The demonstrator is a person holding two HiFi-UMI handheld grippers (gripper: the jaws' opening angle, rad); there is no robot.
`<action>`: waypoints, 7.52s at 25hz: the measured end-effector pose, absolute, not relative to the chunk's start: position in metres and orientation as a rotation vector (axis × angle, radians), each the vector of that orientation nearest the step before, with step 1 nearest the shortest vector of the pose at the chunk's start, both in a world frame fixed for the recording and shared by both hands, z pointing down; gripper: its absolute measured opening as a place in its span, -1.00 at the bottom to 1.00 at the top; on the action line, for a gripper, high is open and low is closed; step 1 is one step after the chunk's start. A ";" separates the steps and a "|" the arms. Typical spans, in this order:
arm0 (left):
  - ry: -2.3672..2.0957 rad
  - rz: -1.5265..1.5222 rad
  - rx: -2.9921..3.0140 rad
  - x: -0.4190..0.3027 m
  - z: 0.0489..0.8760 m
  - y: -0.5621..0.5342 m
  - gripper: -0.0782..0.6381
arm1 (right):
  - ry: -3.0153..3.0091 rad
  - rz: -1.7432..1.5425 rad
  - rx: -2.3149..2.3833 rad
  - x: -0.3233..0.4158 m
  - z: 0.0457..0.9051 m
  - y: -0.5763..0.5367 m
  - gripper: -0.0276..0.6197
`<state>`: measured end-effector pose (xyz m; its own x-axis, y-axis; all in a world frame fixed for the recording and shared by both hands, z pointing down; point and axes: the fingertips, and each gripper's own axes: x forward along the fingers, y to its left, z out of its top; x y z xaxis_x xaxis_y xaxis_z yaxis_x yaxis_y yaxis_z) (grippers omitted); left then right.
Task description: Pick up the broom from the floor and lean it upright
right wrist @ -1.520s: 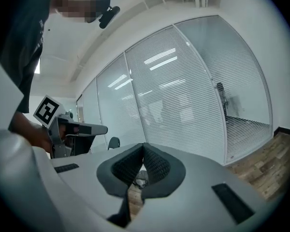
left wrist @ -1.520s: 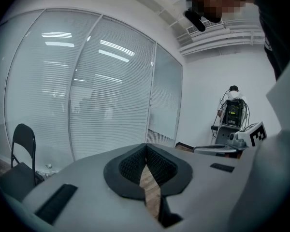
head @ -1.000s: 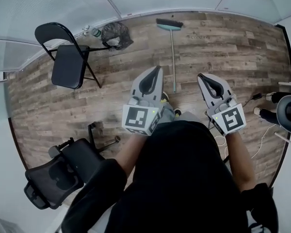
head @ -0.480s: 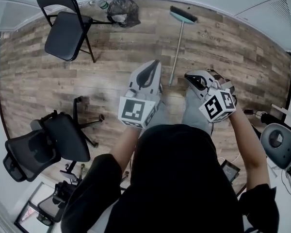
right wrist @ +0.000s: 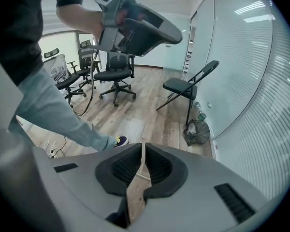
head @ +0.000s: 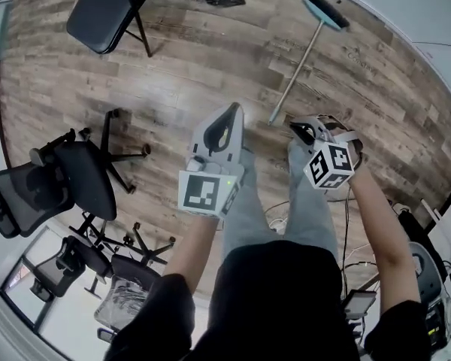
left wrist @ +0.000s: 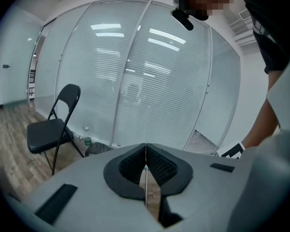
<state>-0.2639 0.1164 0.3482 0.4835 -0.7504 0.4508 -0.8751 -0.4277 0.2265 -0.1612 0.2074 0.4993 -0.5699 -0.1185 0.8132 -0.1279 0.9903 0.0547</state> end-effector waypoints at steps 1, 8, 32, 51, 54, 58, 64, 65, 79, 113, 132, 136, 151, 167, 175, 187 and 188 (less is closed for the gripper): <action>-1.353 0.396 2.269 -0.266 0.371 0.120 -0.72 | -2.164 0.018 0.155 -0.159 0.520 0.208 -0.82; -1.367 0.438 2.140 -0.286 0.526 0.134 -0.72 | -2.061 0.035 0.055 -0.158 0.669 0.200 -0.61; -1.340 0.421 1.958 -0.324 0.815 0.144 -0.72 | -1.775 -0.336 -0.473 -0.165 1.095 0.300 -0.40; -1.409 0.552 2.099 -0.338 0.815 0.124 -0.72 | -1.644 -0.484 -0.596 -0.170 1.133 0.295 -0.52; -1.396 0.578 2.052 -0.335 0.823 0.139 -0.72 | -1.712 -0.493 -0.583 -0.181 1.093 0.285 -0.54; -1.438 0.509 1.973 -0.342 0.791 0.140 -0.72 | -1.843 -0.471 -0.537 -0.207 1.002 0.267 -0.55; -1.510 0.458 2.015 -0.343 0.683 0.107 -0.72 | -2.081 -0.440 -0.423 -0.231 0.850 0.223 -0.58; -1.520 0.449 2.026 -0.344 0.664 0.101 -0.72 | -2.112 -0.438 -0.398 -0.233 0.825 0.215 -0.59; -1.515 0.474 2.283 -0.303 0.492 0.047 -0.72 | -2.425 -0.320 0.350 -0.186 0.534 0.100 -0.64; -0.376 0.918 2.853 0.115 0.488 0.057 -0.51 | -2.511 0.069 1.511 0.091 0.337 0.049 -0.61; -0.054 0.817 2.967 0.152 0.397 0.004 -0.51 | -2.617 0.028 1.494 0.126 0.252 -0.016 -0.63; -0.086 0.775 2.981 0.158 0.395 -0.053 -0.51 | -2.574 0.005 1.487 0.128 0.253 -0.067 -0.63; -0.114 0.718 2.665 0.210 0.525 -0.259 -0.50 | -2.242 0.361 1.741 0.193 0.386 -0.300 -0.64; -0.107 0.780 2.593 0.243 0.587 -0.357 -0.50 | -2.113 0.446 1.813 0.225 0.449 -0.400 -0.64; -0.267 0.779 2.562 0.238 0.589 -0.381 -0.45 | -2.090 0.449 1.850 0.228 0.455 -0.423 -0.64; -0.302 0.758 2.566 0.231 0.579 -0.403 -0.44 | -2.086 0.510 1.826 0.239 0.464 -0.445 -0.64; -0.303 0.756 2.566 0.231 0.579 -0.403 -0.44 | -2.089 0.507 1.821 0.239 0.464 -0.445 -0.64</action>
<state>0.2308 -0.4035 0.5790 0.8261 -0.0820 0.5575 -0.3259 -0.8766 0.3540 0.2394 -0.4449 0.4638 -0.1343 -0.8763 0.4627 -0.9909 0.1233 -0.0541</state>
